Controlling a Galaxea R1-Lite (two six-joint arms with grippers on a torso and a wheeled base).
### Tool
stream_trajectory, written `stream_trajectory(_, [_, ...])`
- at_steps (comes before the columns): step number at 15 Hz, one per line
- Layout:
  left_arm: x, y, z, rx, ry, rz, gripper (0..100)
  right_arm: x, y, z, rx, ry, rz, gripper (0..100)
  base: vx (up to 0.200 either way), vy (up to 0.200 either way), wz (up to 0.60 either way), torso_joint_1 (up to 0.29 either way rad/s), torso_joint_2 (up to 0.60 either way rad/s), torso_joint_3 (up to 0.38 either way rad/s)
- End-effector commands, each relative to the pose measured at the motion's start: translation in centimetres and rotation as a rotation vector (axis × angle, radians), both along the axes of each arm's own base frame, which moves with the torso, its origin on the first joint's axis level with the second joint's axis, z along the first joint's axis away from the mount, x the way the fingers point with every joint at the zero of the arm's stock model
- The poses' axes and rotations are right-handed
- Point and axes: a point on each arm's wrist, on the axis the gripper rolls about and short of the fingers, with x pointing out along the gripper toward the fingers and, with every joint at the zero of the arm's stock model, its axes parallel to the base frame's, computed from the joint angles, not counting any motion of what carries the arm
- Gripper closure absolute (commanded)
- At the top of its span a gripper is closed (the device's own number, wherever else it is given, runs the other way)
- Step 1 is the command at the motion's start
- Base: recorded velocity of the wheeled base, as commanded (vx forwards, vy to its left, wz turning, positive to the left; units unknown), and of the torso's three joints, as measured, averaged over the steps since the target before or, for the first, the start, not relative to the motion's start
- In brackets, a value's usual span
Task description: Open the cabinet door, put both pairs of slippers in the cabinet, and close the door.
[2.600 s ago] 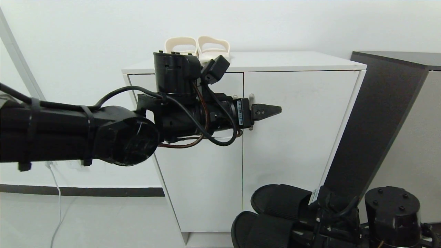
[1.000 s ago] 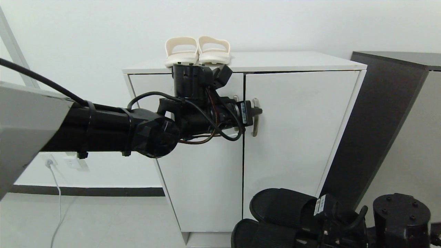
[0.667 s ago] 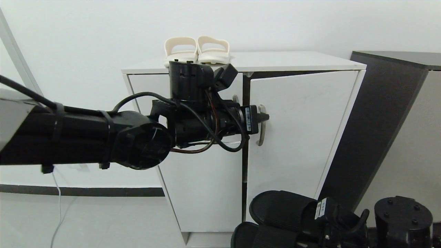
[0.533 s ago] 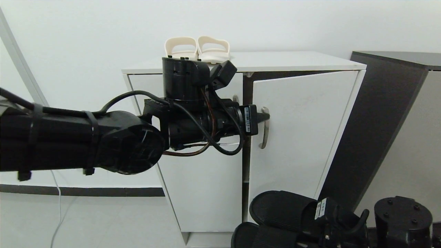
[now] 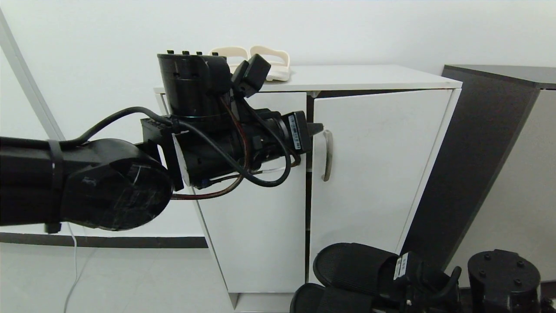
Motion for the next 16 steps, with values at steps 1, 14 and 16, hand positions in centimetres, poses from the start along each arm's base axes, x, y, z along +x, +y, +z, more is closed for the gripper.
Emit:
stream_trajectory(1, [0.8,0.3,-0.1,-0.012,-0.001,0.014,100,-0.1,0.1,-0.1,-0.002,0.001,0.005,100,0.0,0.0,0.0,0.0,0.0,0.0])
stream_trajectory(14, [6.8,-0.8,-2.5,-0.062,0.018,0.083,100,-0.9,0.3,-0.4,-0.017,0.017,0.038,100,0.0,0.0,0.0,0.0,0.0,0.0])
stream_trajectory(16, [7.0,-0.9,-2.7,-0.066,0.012,0.086,100,-0.9,0.3,-0.4,-0.017,0.017,0.039,100,0.0,0.0,0.0,0.0,0.0,0.0])
